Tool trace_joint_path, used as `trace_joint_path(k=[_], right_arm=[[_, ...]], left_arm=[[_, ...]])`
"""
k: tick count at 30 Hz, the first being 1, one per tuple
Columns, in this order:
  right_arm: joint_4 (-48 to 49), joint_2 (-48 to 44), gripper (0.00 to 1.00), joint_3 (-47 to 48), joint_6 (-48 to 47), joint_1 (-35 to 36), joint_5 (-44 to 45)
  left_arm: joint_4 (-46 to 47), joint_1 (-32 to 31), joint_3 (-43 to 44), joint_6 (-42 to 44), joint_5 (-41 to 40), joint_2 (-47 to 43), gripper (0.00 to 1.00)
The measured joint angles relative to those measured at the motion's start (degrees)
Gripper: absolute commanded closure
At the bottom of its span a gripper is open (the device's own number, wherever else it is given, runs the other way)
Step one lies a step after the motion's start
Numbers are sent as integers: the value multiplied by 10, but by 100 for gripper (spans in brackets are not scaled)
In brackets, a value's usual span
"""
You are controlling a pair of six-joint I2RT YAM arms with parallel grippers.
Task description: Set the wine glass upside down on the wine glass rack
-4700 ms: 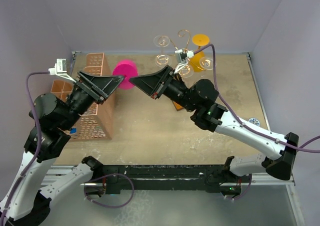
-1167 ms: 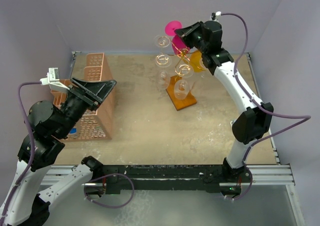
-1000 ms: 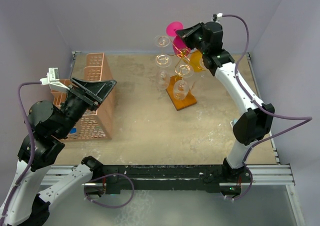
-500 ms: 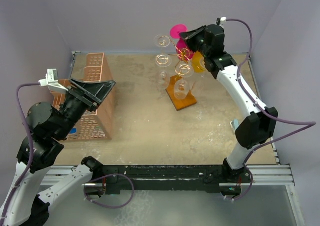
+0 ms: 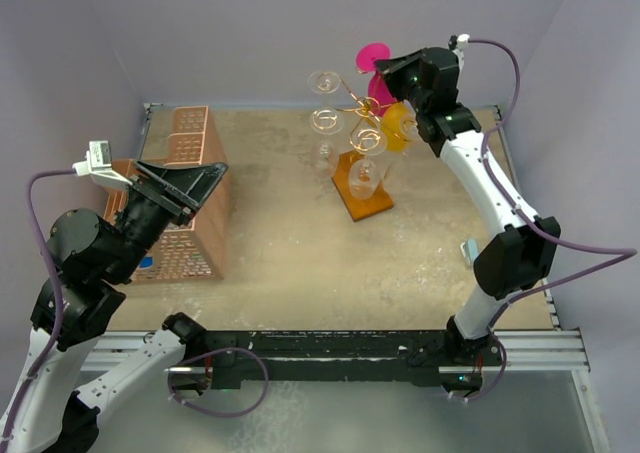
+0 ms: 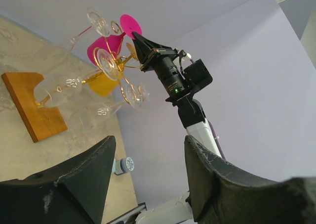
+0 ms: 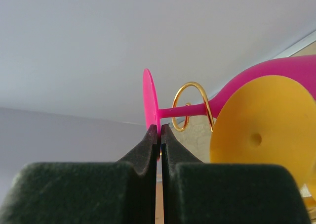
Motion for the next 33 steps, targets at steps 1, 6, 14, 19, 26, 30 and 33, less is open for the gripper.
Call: trace_joint_path(k=[1,6,14,19,26,30,33], right_arm=[[2,0,98,0,-1,0,0],[10,11,95,12,-13,0,-4],[20,49,91,43,-43,0,-19],[25,59,91,43,-68,-1,-37],[40,59,79,43,-108,-1,-51],[56,54,75,37,-127,-1,-57],[63,51,71,35,-136,-1,-66]], left_arm=[[0,0,0,0,0,-1,45],[0,0,0,0,-2,-1,45],[0,0,0,0,-3,-1,45],[0,0,0,0,-4,-1,45],[0,0,0,0,-5,-1,45],[0,0,0,0,-5,0,45],[0,0,0,0,-5,1,45]])
